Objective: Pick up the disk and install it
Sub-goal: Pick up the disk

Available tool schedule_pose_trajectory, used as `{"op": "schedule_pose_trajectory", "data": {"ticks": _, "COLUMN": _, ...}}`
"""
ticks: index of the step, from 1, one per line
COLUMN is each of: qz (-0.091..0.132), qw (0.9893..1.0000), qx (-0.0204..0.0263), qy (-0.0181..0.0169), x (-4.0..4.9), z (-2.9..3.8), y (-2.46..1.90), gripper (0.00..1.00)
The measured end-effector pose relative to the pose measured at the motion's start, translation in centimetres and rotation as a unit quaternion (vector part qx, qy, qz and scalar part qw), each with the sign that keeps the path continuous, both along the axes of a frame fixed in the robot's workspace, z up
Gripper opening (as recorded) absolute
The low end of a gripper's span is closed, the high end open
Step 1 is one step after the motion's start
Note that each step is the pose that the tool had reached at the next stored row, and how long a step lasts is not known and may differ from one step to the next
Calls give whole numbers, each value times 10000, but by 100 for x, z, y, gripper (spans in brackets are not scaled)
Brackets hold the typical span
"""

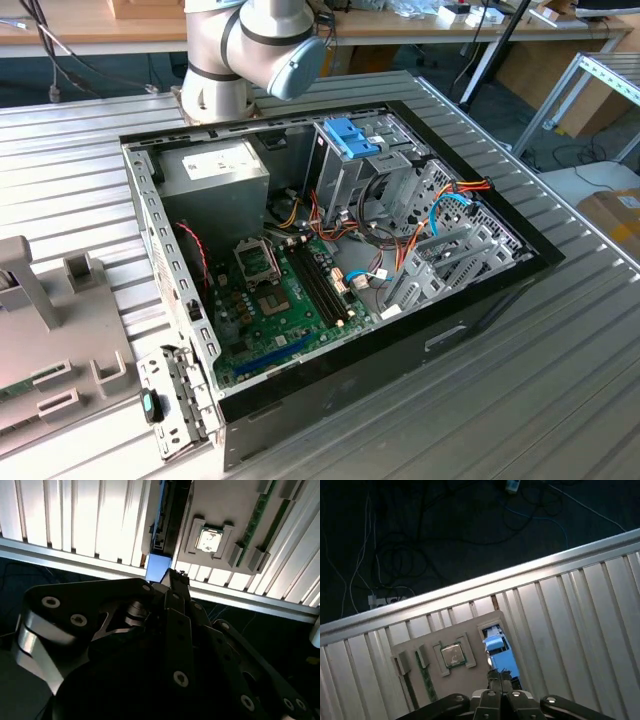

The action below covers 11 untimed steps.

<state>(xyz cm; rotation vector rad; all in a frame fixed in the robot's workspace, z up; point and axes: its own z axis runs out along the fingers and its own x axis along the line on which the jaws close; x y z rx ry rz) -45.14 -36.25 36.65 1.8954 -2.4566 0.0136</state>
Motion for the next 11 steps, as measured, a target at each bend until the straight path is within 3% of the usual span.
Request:
{"op": "schedule_pose_trajectory", "data": {"ticks": 1, "qz": 198, "qw": 9998, "qx": 1, "qy": 0, "x": 0, "z": 0, "y": 0, "gripper": 11}}
{"op": "schedule_pose_trajectory", "data": {"ticks": 2, "qz": 474, "qw": 9989, "qx": 1, "qy": 0, "x": 0, "z": 0, "y": 0, "gripper": 11}}
{"op": "schedule_pose_trajectory", "data": {"ticks": 4, "qz": 669, "qw": 9978, "qx": 2, "qy": 0, "x": 0, "z": -1, "y": 0, "gripper": 11}}
{"op": "schedule_pose_trajectory", "data": {"ticks": 10, "qz": 709, "qw": 9975, "qx": 2, "qy": -1, "x": -1, "z": -1, "y": 4, "gripper": 11}}
{"op": "schedule_pose_trajectory", "data": {"ticks": 11, "qz": 779, "qw": 9970, "qx": 1, "qy": 0, "x": 0, "z": 0, "y": 11, "gripper": 11}}
